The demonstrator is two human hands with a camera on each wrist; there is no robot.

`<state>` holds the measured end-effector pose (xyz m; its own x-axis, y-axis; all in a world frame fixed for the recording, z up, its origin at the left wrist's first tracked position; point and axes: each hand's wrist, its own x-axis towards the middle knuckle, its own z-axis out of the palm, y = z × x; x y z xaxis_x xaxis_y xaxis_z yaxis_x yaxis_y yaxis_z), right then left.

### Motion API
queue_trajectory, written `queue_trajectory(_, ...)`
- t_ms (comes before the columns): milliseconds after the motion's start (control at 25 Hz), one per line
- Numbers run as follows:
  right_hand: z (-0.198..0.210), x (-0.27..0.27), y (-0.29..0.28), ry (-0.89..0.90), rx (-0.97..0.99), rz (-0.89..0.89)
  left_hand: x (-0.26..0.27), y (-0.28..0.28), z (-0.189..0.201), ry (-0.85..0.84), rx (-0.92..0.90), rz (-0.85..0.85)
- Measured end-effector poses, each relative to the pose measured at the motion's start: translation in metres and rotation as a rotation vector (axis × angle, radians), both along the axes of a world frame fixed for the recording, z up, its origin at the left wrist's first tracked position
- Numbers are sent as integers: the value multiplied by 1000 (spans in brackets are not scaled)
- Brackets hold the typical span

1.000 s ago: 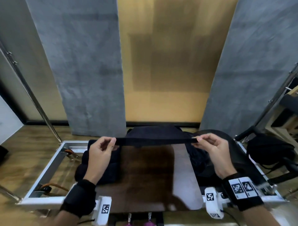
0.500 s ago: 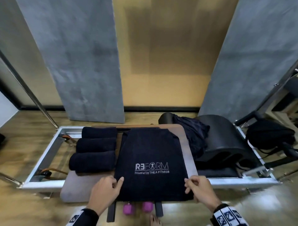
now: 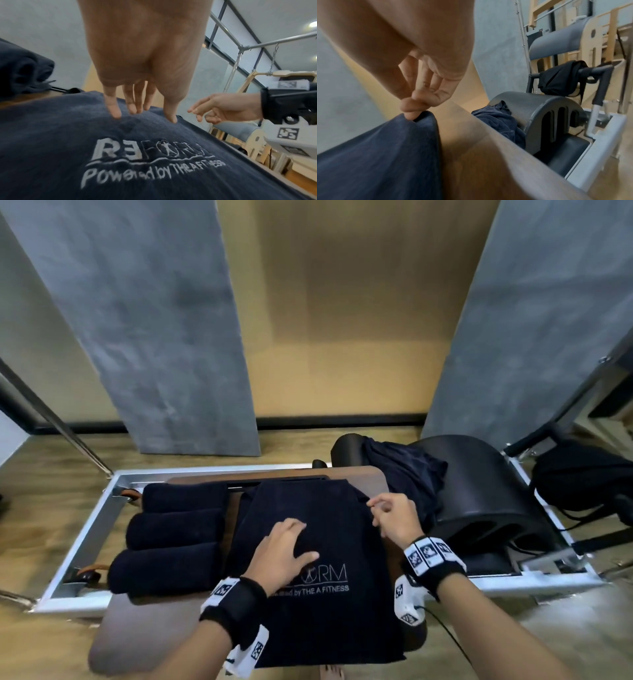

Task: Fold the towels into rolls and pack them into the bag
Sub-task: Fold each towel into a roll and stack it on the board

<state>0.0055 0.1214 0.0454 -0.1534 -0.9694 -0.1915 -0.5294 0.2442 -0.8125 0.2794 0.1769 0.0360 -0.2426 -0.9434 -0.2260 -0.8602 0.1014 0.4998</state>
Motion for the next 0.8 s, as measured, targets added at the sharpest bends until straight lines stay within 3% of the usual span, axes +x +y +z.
queue_trajectory(120, -6, 2, -30, 209, 36, 89, -14, -29, -7, -277, 132, -126)
queue_trajectory(280, -23, -4, -55, 379, 7, 201, -18, -50, -13, -389, 320, -164)
queue_trajectory(520, -42, -31, -65, 198, -27, -131, -22, -53, -12, -420, 372, -153)
queue_trajectory(680, -41, -24, -71, 161, -42, 309, -22, -54, -11, -414, 383, -146)
queue_trajectory(800, -37, -20, -85, 252, -38, 228, -23, -54, -12, -409, 384, -140)
